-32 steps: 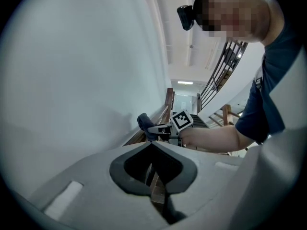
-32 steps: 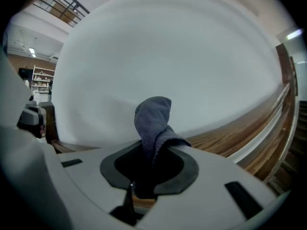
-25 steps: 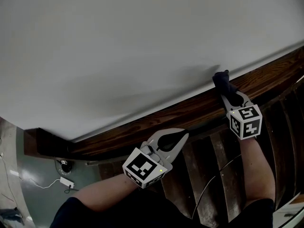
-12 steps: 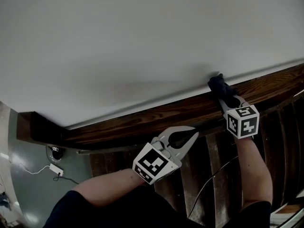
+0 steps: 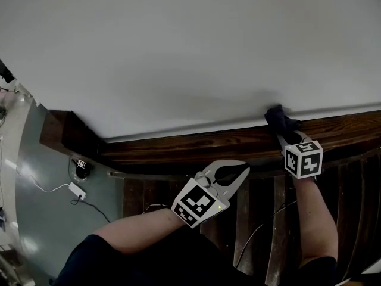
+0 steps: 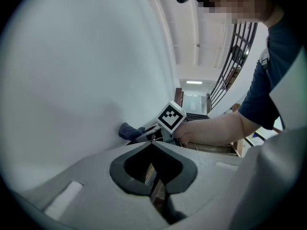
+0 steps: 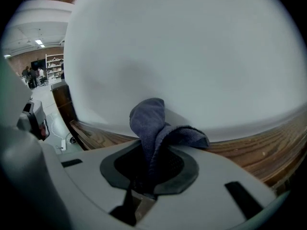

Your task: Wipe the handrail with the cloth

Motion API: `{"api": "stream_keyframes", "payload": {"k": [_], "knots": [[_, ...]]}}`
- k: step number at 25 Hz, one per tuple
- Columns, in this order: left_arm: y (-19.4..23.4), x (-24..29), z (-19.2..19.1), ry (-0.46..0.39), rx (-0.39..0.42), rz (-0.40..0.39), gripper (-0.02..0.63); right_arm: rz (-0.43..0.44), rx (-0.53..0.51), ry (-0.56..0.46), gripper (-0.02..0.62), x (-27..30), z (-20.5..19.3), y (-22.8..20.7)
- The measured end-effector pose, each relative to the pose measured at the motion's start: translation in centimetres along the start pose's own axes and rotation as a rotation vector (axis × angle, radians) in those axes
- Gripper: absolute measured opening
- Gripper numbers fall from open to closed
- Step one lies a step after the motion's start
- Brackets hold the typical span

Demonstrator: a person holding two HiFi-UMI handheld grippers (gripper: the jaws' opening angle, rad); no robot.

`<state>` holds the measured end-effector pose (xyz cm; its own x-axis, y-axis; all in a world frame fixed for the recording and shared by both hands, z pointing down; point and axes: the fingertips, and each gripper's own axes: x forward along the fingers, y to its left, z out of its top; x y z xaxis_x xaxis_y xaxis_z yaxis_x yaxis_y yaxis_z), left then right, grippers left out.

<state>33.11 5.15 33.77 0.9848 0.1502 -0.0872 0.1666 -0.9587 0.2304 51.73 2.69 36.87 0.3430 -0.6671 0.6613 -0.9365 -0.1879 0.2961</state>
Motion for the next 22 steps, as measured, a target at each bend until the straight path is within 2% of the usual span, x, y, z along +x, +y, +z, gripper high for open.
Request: {"api": "stream_keyframes", "payload": {"k": [5,14,22], "knots": [[0.7,-4.5,-0.6,0.010,-0.011,0.061,-0.002,0.039,-0.013,0.036,0.080,2.0,-0.1,4.4],[4.1,-13.1,-2.6,0.052,-0.024,0.205,-0.002,0.061,-0.029,0.035,0.080,6.7,0.4,12.5],[6.2,-17.9,-4.8,0.077,-0.033,0.323,-0.002,0.152,-0.063,0.046,0.080,10.1,0.3,21.0]]}}
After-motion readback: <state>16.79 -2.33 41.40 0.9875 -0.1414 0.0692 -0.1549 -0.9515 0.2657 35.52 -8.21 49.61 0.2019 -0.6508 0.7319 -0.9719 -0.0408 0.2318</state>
